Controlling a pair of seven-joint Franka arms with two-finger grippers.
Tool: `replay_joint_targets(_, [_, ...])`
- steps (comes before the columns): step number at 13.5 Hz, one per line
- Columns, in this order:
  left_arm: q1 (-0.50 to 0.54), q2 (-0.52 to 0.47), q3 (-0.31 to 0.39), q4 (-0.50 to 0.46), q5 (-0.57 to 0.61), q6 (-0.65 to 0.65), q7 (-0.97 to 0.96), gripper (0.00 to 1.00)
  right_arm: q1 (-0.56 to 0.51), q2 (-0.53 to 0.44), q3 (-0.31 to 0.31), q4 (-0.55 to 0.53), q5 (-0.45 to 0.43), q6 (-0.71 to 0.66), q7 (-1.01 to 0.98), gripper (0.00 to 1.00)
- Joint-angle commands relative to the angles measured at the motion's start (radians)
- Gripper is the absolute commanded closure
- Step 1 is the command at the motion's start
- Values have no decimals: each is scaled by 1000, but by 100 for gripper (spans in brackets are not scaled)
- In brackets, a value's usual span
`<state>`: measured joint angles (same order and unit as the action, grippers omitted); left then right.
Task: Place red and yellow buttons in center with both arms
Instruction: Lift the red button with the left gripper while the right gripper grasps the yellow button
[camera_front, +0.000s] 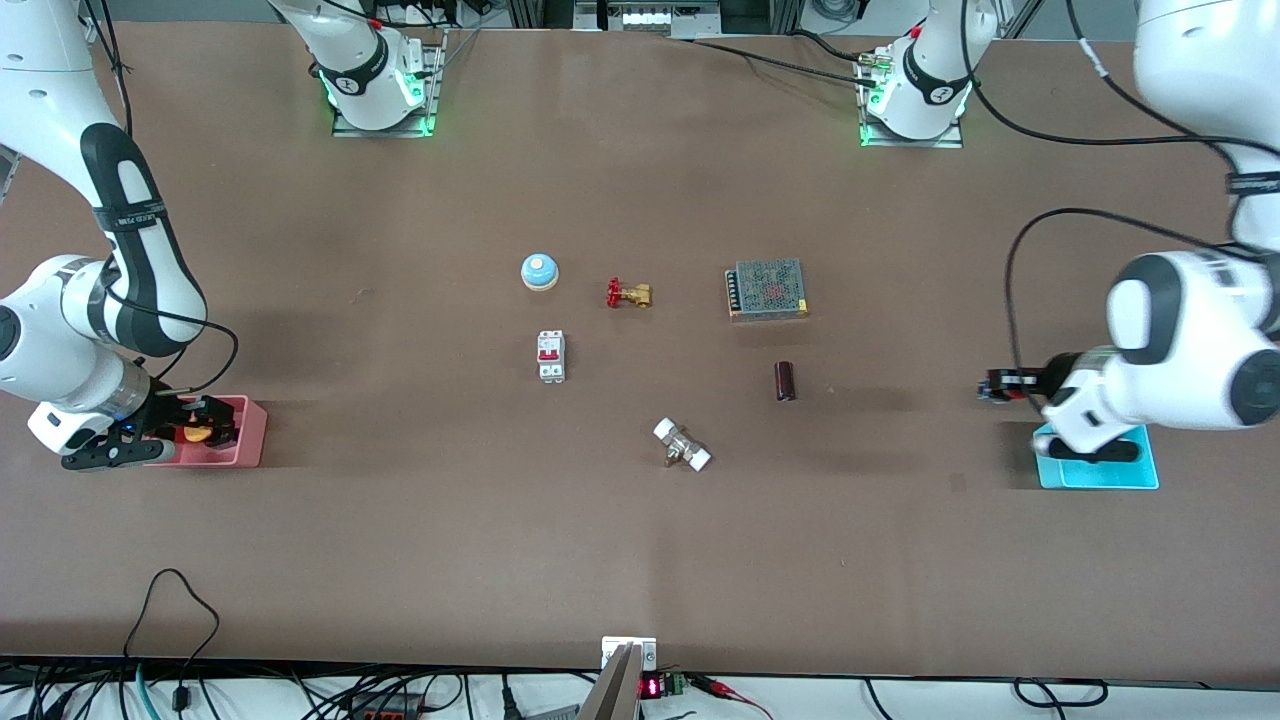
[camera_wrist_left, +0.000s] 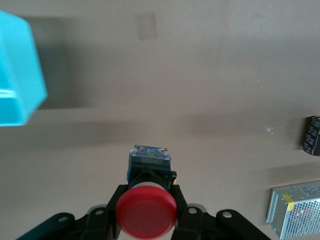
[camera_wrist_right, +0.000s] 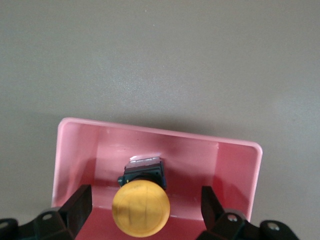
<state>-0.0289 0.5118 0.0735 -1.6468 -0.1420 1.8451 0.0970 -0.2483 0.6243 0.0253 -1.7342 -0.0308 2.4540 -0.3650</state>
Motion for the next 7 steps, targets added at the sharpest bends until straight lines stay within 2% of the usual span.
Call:
replay_joint_targets(1, [1, -108, -30, -203, -14, 128, -66, 71, -14, 15, 13, 21, 8, 3, -22, 14])
replay_joint_targets(4, [1, -160, -78, -393, -25, 362, -167, 71, -16, 20, 13, 21, 8, 3, -22, 33])
replay_joint_targets(7, [3, -170, -87, -446, -24, 433, -246, 71, -16, 22, 13, 19, 8, 2, -22, 54])
